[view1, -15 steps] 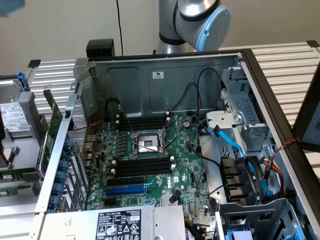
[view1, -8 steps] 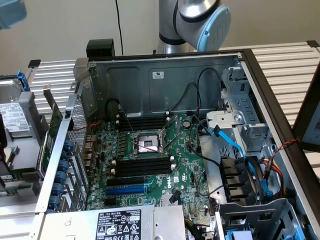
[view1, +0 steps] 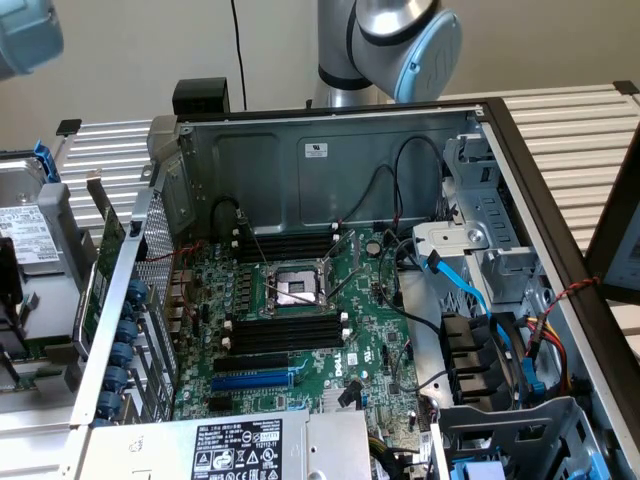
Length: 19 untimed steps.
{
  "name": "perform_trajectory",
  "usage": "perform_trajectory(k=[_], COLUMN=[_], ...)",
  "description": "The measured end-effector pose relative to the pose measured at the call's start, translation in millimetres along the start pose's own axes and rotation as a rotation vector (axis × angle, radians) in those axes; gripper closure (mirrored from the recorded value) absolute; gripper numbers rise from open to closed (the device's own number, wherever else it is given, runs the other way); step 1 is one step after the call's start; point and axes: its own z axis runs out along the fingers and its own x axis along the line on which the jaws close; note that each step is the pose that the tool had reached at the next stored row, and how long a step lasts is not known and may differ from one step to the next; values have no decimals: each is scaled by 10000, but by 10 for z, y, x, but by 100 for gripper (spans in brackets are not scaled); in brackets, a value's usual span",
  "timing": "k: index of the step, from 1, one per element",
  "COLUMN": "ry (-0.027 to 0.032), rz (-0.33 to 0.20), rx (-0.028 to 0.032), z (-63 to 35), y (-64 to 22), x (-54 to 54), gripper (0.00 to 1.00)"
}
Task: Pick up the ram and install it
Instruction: 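Pick up the ram and move it above insertion slot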
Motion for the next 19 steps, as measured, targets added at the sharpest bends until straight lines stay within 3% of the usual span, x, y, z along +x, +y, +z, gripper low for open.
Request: perform_trajectory(k=[7,19], ry=[-30,-166], rz=[0,4], rx=[-2,-6], z=[70,165], y=[2,9], x=[0,0], gripper=[64,64])
